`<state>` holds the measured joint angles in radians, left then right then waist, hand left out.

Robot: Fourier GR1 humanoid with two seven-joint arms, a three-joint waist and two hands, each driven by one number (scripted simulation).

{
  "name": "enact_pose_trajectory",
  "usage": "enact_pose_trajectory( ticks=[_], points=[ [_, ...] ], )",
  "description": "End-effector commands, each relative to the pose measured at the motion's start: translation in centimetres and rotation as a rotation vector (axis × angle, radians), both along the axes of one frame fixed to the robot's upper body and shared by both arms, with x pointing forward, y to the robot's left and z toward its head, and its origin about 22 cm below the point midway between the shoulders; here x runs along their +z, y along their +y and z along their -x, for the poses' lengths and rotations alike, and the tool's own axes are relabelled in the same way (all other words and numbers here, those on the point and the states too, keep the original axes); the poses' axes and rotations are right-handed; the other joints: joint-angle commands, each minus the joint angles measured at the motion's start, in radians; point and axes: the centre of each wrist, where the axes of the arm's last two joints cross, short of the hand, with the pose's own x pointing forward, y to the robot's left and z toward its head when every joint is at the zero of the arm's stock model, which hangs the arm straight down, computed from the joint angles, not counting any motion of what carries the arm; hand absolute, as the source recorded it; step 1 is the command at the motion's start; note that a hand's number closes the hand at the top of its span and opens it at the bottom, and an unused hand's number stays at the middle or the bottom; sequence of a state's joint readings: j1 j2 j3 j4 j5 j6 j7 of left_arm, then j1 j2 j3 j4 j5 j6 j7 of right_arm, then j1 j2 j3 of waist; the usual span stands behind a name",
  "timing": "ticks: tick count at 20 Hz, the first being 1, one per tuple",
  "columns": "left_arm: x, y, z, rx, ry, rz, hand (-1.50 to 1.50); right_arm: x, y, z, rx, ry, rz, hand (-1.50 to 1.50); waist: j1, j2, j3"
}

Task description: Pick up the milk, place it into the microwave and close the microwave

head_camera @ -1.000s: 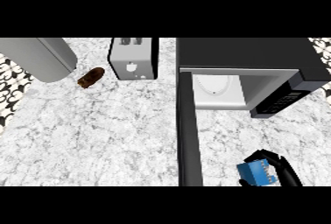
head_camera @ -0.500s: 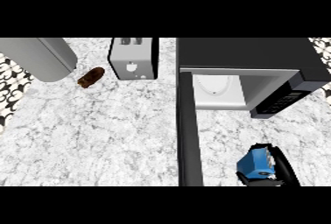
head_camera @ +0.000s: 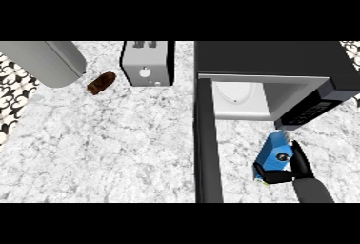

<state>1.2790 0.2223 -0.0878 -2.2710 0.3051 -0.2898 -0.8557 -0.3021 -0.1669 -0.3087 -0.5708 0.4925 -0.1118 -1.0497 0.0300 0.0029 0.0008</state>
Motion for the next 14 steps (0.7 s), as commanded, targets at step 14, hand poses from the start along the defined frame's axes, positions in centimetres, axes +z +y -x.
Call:
enact_pose_trajectory(
  ticks=[14],
  points=[
    [-0.1,2.7,0.3,0.016,-0.002,0.001,-1.50,7.6,5.3,-5.4,0.047,-0.182,-0.042,1.50,-0.030,-0.008,-0.001]
  ],
)
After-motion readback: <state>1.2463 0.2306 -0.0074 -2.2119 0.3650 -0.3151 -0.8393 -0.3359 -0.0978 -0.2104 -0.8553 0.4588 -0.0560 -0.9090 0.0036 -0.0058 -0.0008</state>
